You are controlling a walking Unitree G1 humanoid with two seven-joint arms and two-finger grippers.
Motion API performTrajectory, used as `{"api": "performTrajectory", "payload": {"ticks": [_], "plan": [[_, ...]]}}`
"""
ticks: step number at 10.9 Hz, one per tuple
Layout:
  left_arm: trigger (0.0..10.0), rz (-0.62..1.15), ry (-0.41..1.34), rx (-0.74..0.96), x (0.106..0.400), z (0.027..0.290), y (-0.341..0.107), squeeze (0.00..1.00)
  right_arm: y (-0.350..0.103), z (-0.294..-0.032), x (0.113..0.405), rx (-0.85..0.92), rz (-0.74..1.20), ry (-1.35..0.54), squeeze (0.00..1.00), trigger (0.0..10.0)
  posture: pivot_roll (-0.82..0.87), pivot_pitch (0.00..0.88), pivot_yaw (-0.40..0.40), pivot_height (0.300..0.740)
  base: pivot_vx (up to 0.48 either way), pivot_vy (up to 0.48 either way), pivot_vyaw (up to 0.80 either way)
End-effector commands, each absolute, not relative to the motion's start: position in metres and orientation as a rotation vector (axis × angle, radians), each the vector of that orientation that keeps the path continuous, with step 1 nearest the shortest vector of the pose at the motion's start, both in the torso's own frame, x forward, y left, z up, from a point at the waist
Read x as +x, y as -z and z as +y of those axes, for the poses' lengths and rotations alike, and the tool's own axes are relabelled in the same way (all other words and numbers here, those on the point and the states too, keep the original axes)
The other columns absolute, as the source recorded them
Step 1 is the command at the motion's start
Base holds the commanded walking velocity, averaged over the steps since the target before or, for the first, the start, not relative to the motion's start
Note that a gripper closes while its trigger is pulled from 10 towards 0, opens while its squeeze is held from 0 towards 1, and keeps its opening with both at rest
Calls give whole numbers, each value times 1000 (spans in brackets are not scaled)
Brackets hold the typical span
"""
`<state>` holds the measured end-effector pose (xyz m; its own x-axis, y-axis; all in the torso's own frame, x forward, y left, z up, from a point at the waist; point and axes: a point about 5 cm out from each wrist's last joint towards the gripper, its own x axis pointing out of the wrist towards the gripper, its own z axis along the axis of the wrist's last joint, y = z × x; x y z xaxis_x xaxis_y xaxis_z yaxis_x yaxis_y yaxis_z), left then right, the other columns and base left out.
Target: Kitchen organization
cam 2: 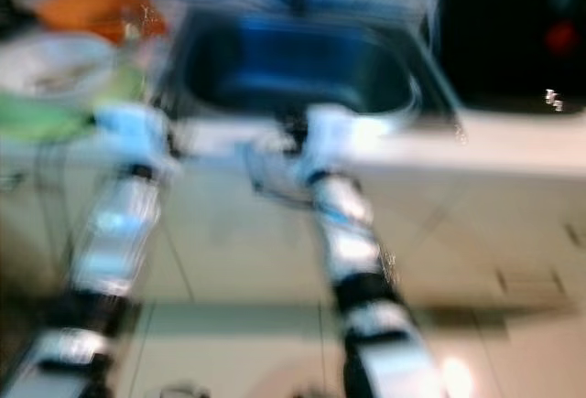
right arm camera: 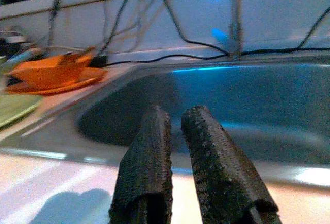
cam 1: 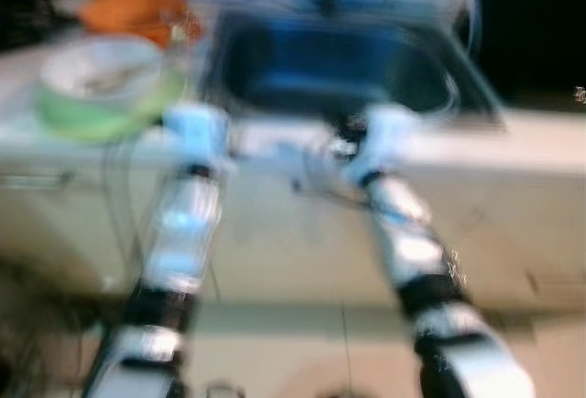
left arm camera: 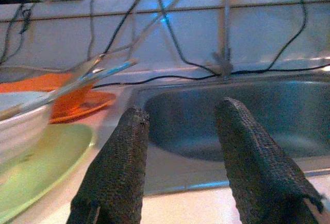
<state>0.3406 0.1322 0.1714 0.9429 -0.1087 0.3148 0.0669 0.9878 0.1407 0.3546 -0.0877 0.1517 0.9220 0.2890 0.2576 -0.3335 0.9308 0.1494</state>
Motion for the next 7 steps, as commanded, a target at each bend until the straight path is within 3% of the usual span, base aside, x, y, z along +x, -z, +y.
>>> {"api": "performTrajectory", "payload": {"ticks": [1, 7], "plan": [[10000, -347, 62, 147, 342, 142, -178, 0, -161, -75, 354, 198, -270, -364, 0, 10000, 65, 63, -71, 740, 379, 0, 0], [10000, -356, 66, 151, 341, 141, -179, 0, -159, -77, 354, 210, -263, -357, 0, 10000, 65, 66, -70, 740, 375, 0, 0]]}}
